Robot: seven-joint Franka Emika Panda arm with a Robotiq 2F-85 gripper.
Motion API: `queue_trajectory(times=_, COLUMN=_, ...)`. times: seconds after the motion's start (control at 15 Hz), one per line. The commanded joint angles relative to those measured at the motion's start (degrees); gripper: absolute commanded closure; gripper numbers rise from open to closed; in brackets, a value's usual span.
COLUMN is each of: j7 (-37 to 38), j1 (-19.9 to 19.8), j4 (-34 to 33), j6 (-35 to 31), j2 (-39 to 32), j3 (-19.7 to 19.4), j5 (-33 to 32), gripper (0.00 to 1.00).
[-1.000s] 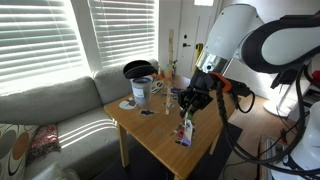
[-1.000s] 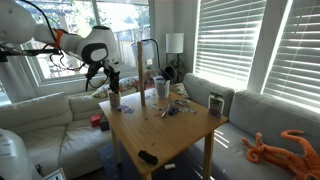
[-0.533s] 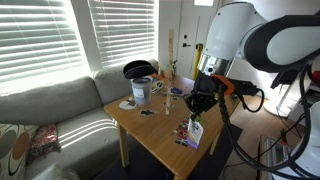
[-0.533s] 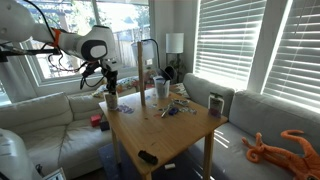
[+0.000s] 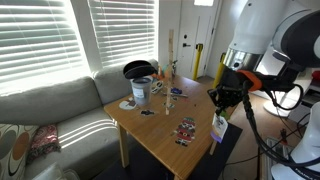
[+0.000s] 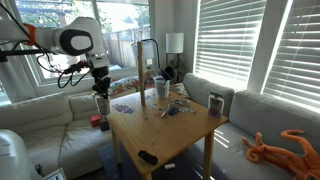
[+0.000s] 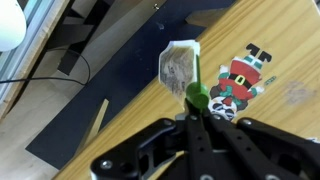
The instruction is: Move the bag to the right
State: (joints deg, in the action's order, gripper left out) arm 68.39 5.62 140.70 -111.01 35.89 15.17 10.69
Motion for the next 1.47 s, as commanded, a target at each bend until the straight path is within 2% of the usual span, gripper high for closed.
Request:
queue_trajectory(times=0.0, j7=0.2, j1=-0.5, j4=1.6, j6=0.2, j2=2.5, j3=-0.2, j5=0.6, gripper=0.98)
queue_trajectory(times=0.13, j7=1.0, j1=-1.0, j4=3.7, j6=-1.3, j2=5.3, j3=-0.5, j5=1.7, gripper=0.99)
queue_trajectory(times=0.33, j7=5.3, j1=-5.2, j4=5.8, j6=-2.2, j2=9.9, j3=-2.9, j5=0.5, gripper=0.99)
queue_trajectory(times=0.73, j7=9.1, j1=-14.9, j4=7.0, j6=-1.9, j2=13.6, j3=-8.2, j5=-0.8, gripper=0.99)
queue_trajectory(times=0.8, j7=8.9, j1=-15.7, j4=7.2, j6=-1.5, j2=13.4, j3=-9.2, j5=-0.3, gripper=0.99)
queue_trajectory(times=0.87, j7=6.7, j1=-14.3, j4=5.6, j6=-1.7, j2=10.8, j3=-8.3, j5=-0.1, gripper=0.98)
queue_trajectory(times=1.0, j7=6.7, j1=-15.8, j4=6.3, j6=-1.7, j2=11.5, j3=-9.3, j5=-0.1, gripper=0.98)
queue_trajectory(times=1.2, j7=7.3, j1=-15.9, j4=6.4, j6=-1.7, j2=11.6, j3=-9.4, j5=-0.1, gripper=0.98)
queue_trajectory(times=1.4, j7=7.1, j1=-19.2, j4=5.8, j6=-3.5, j2=11.7, j3=-11.2, j5=-3.0, gripper=0.99)
